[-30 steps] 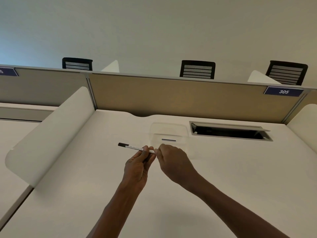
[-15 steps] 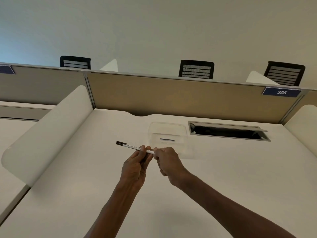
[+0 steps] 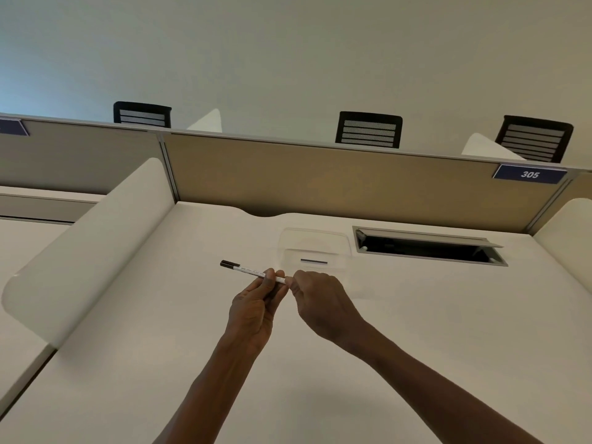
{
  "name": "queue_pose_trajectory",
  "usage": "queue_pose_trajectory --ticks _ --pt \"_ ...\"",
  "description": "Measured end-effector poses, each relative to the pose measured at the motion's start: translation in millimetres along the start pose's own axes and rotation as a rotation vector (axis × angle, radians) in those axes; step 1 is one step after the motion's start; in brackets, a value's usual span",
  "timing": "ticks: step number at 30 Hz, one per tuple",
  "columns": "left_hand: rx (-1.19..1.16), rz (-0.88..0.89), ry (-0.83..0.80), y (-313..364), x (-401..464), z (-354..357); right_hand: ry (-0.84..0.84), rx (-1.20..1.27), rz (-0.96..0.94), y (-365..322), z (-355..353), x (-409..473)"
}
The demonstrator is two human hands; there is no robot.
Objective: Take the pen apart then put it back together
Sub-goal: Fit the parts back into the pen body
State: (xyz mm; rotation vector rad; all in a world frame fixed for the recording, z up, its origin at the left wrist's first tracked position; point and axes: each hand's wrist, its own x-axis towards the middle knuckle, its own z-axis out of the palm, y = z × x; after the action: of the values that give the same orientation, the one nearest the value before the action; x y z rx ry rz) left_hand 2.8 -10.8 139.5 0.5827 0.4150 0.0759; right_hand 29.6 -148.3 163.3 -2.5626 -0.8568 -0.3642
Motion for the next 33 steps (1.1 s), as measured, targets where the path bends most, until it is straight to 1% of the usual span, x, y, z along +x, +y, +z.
queue_pose_trajectory --ticks 2,4,6,8,10,12,15,21,24,26,28,30,33 --pt "0.004 -0.001 -0.007 0 2 -1 0.004 0.288 0.17 -4 3 2" --pt "0.006 0.007 -0.019 -1 3 -1 -0.013 0.639 0.421 -11 4 4" --pt "0.011 0.017 -0.027 -2 3 -2 -0.07 0.982 0.697 -18 1 7" --pt "0.026 0.031 -0.038 -2 4 -3 -0.133 1.283 0.907 -23 -3 9" --pt "0.043 0.041 -0.053 -2 5 -3 -0.174 1.471 1.062 -24 -6 11" --pt "0.05 0.045 -0.062 -3 5 -4 -0.211 1.596 1.198 -24 -8 13" --pt "0.065 0.058 -0.08 -5 5 -6 -0.252 1.729 1.323 -25 -11 14" --pt "0.071 0.063 -0.107 -9 7 -10 -0.274 1.784 1.387 -24 -13 11" --pt "0.064 0.053 -0.116 -11 7 -11 -0.254 1.779 1.37 -23 -11 10" --pt "0.053 0.041 -0.094 -13 6 -11 -0.225 1.717 1.312 -23 -9 9" --pt "0.018 0.014 -0.056 -15 6 -10 -0.197 1.586 1.18 -21 -4 7" --pt "-0.028 -0.024 -0.038 -18 5 -8 -0.171 1.383 0.989 -19 1 5" --pt "-0.074 -0.059 -0.012 -19 6 -5 -0.074 0.87 0.669 -12 8 -3"
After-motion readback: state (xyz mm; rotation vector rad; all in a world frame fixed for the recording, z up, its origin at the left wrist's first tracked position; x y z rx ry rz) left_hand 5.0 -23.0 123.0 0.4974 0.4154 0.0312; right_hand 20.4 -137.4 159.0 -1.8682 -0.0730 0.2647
